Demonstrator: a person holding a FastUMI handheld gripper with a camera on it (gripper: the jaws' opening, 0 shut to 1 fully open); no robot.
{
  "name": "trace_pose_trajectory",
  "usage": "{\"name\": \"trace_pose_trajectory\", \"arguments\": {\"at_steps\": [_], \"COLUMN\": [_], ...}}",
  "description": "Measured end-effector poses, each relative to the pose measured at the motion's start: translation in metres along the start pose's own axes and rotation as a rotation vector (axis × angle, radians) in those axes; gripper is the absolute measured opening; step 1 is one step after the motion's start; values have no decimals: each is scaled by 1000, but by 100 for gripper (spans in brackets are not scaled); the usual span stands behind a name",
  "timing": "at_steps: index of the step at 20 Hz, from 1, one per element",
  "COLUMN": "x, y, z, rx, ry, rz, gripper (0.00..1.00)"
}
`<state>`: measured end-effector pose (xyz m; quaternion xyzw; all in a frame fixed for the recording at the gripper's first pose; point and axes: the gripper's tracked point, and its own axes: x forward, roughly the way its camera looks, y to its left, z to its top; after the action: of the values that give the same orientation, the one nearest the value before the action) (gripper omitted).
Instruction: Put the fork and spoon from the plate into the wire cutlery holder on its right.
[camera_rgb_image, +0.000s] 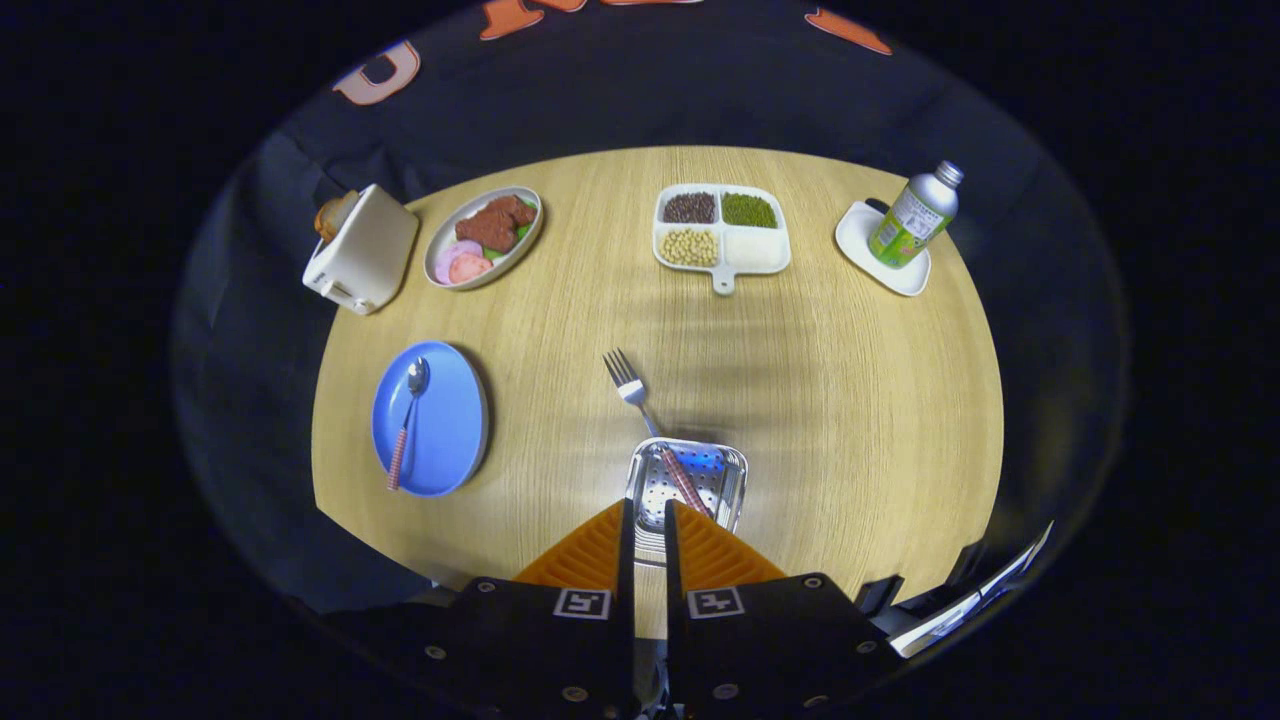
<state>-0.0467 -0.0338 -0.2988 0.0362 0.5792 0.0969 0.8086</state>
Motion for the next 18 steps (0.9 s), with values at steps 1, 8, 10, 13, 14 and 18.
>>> {"name": "trace_pose_trajectory", "arguments": {"at_steps": [1,8,10,13,14,18], "x": [-4,-32,-37,-48,-53,-72], "y": [5,47,60,83,89,121], "z": [7,45,53,68,73,86], "rx": [2,5,1,-16,-27,-63], "ry": [-50,-334,-401,-523,-561,-704], "rz": [1,40,49,63,63,60], "gripper": [18,46,53,64,67,72]}}
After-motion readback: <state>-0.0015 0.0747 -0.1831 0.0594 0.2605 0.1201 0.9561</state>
